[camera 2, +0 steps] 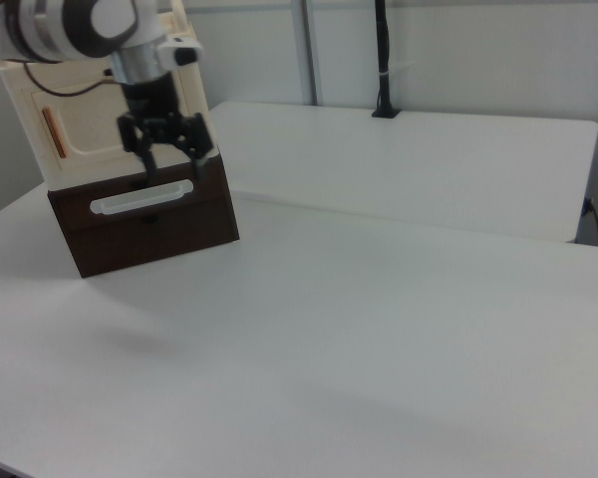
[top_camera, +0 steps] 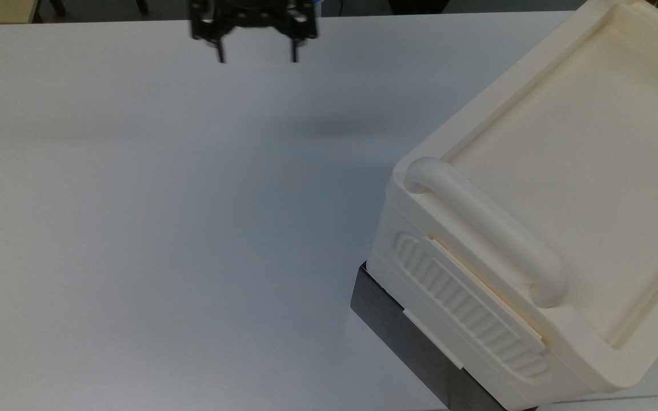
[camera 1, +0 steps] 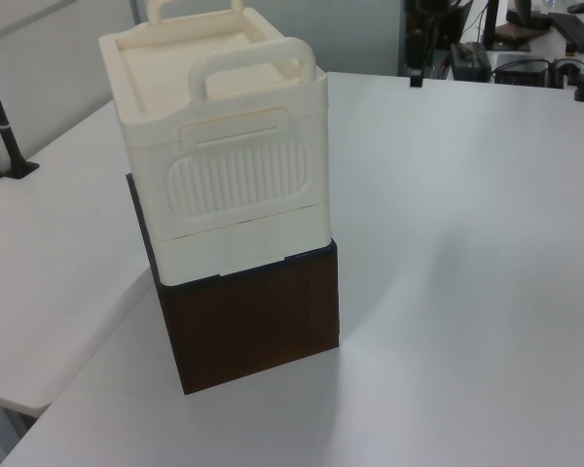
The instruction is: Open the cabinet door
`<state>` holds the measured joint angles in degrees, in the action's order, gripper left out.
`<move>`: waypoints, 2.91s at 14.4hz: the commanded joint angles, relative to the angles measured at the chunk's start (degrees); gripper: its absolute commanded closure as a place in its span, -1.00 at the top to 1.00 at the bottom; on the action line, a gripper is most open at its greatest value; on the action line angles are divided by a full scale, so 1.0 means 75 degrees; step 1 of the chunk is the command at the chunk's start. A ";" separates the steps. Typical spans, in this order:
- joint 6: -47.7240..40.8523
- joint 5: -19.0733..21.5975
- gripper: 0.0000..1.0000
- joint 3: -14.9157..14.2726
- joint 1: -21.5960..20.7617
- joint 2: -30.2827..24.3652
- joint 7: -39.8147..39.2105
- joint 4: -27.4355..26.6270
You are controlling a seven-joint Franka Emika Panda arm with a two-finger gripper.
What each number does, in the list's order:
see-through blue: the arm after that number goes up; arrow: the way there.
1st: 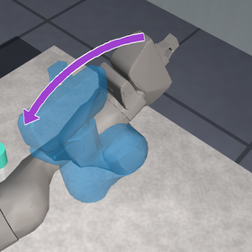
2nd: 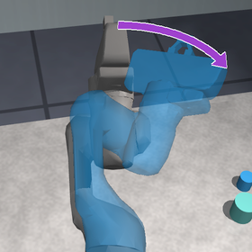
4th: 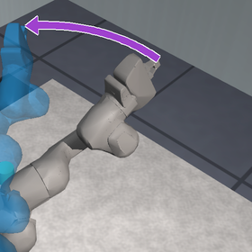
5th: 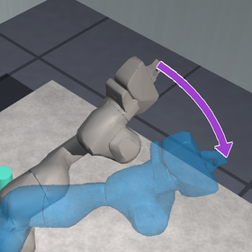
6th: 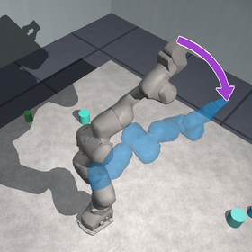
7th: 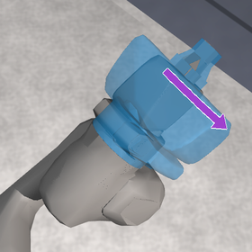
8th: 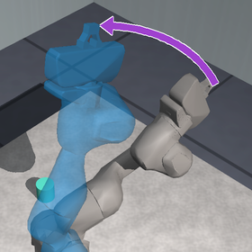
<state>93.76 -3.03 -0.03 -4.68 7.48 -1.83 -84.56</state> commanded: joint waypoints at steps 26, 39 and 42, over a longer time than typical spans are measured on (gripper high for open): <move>0.3260 0.0474 0.75 0.0836 -0.2564 0.0608 -0.1349 0.0481; 0.3202 0.0825 -0.78 0.0824 -0.2494 0.0655 -0.1736 0.0505; 0.3190 0.0814 -0.80 0.0824 -0.2436 0.0643 -0.1736 0.0493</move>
<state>117.14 1.82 5.96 -23.42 12.13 -13.25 -81.08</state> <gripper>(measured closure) 0.863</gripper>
